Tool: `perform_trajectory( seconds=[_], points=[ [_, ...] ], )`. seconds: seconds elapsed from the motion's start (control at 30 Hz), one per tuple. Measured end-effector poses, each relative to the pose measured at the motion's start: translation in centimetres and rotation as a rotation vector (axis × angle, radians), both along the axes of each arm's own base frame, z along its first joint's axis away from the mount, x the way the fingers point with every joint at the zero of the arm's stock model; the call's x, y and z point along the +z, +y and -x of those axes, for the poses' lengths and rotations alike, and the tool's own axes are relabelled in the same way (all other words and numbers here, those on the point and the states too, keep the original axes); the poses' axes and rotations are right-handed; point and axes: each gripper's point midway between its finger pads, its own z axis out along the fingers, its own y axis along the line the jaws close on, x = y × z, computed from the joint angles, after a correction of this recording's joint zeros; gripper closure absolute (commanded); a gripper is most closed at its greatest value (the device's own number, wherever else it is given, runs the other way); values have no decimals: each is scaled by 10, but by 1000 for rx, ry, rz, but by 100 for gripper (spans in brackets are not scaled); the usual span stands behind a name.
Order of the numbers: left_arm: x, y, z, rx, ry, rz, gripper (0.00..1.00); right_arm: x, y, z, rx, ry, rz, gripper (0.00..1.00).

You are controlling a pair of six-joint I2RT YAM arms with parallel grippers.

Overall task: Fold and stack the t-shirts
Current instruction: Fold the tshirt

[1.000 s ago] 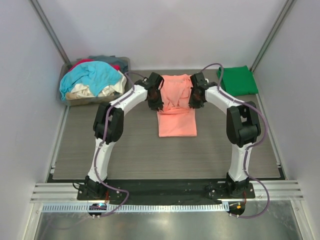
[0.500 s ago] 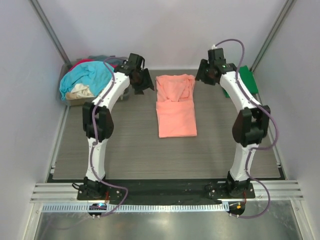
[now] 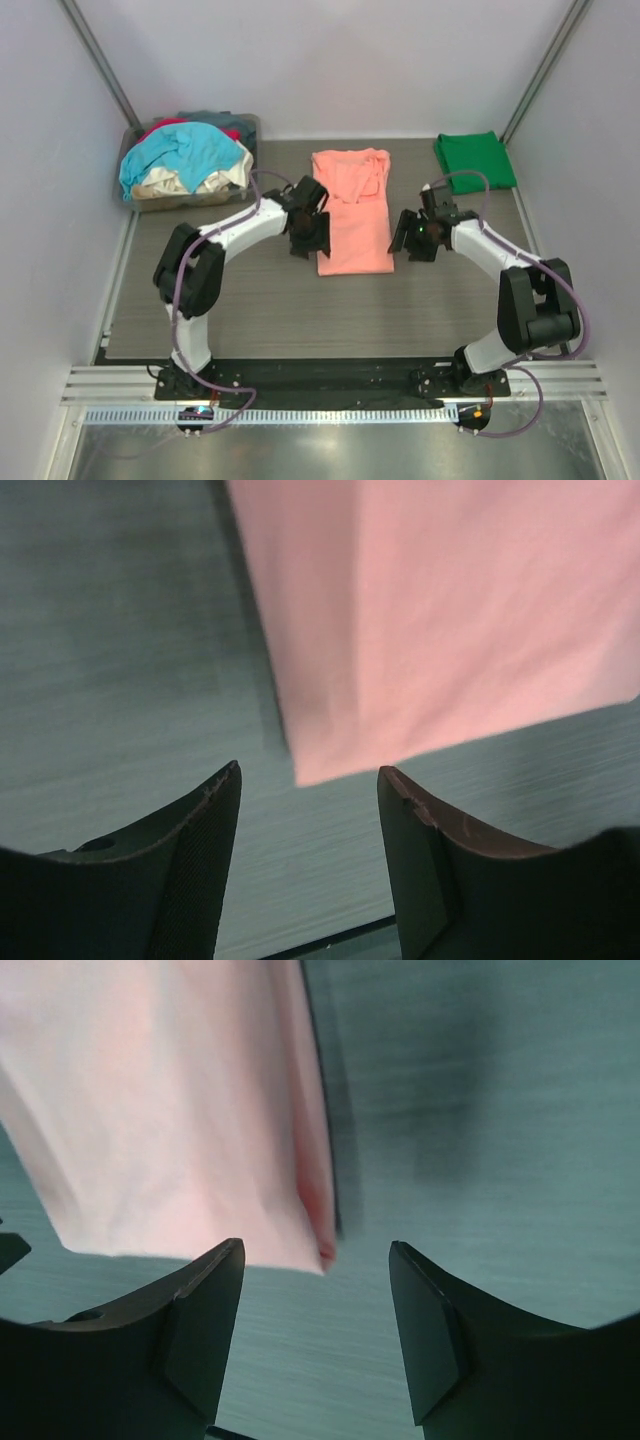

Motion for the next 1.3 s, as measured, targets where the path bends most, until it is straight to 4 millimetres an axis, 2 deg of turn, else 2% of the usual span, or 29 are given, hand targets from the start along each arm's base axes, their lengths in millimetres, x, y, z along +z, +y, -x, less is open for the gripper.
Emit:
perform_trajectory(
  seconds=[0.03, 0.17, 0.23, 0.3, 0.4, 0.57, 0.73, 0.9, 1.07, 1.3],
  points=[
    [-5, 4, 15, -4, 10, -15, 41, -7, -2, 14, -6, 25, -1, 34],
    [-9, 19, 58, 8, -6, -21, 39, -17, -4, 41, -24, 50, -23, 34],
    [-8, 22, 71, 20, -27, 0, 39, -23, -4, 50, -30, 59, -34, 34],
    [-11, 22, 76, 34, -41, 23, 39, -29, -2, 55, -27, 65, -46, 34],
    [-24, 24, 79, 62, -38, 33, 39, -35, 1, 57, -29, 72, -65, 35],
    [-37, 27, 81, 94, -39, 41, 39, -42, 5, 50, -28, 49, -87, 40],
    [-34, 17, 69, 113, -80, 86, 39, -44, 12, 38, -19, 18, -120, 44],
    [-32, 12, 62, 125, -111, 120, 39, -45, 17, 31, -10, -3, -139, 53],
    [-37, 12, 57, 144, -130, 116, 46, -49, 17, 28, -7, -5, -140, 64],
    [-44, 6, 49, 168, -146, 143, 51, -51, 19, 27, -2, -6, -145, 71]
  ],
)
